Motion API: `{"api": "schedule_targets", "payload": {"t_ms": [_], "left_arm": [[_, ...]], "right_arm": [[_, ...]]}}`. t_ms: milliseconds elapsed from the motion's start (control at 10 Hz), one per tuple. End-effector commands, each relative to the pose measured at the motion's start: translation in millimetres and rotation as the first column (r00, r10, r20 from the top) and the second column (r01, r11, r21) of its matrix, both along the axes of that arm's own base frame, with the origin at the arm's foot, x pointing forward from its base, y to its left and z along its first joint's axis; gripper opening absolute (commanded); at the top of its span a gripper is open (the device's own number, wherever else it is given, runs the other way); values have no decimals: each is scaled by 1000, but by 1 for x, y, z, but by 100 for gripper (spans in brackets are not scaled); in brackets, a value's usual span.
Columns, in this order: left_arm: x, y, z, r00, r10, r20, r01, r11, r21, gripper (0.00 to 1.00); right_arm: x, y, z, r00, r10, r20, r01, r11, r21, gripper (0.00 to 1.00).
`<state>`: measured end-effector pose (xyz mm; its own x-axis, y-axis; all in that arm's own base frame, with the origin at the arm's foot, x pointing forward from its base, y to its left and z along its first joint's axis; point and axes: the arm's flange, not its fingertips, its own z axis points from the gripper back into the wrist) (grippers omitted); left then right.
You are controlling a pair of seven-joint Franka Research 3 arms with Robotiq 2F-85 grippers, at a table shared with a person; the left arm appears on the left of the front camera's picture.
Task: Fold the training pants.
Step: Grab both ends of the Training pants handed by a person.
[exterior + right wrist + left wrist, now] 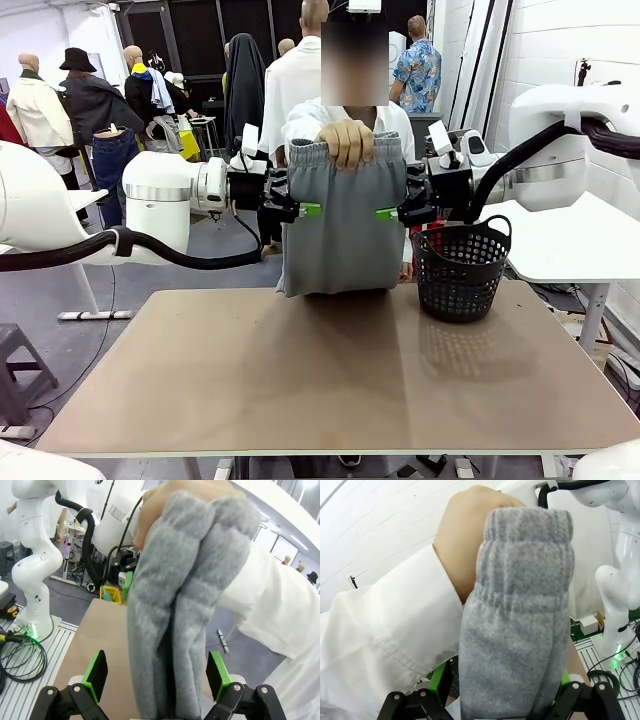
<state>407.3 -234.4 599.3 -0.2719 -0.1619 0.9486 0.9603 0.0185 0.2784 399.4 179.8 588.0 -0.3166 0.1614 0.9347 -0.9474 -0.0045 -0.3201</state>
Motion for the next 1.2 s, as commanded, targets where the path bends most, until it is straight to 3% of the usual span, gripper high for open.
{"api": "schedule_targets", "payload": {"t_ms": [0,400,700,1100], "left_arm": [[5,-7,-1,999,-20,29,21,999,-30,100],[6,-18,3,999,-47,26,48,998,-31,100],[6,-18,5,999,-32,36,36,994,-102,100],[6,-13,5,999,-46,-1,46,989,-140,21]], "right_arm": [[10,8,6,1000,16,5,-17,999,43,100],[14,11,12,1000,15,4,-15,997,77,100],[17,8,15,999,10,-32,-6,994,107,100],[23,6,17,997,14,-75,-5,992,129,21]]}}
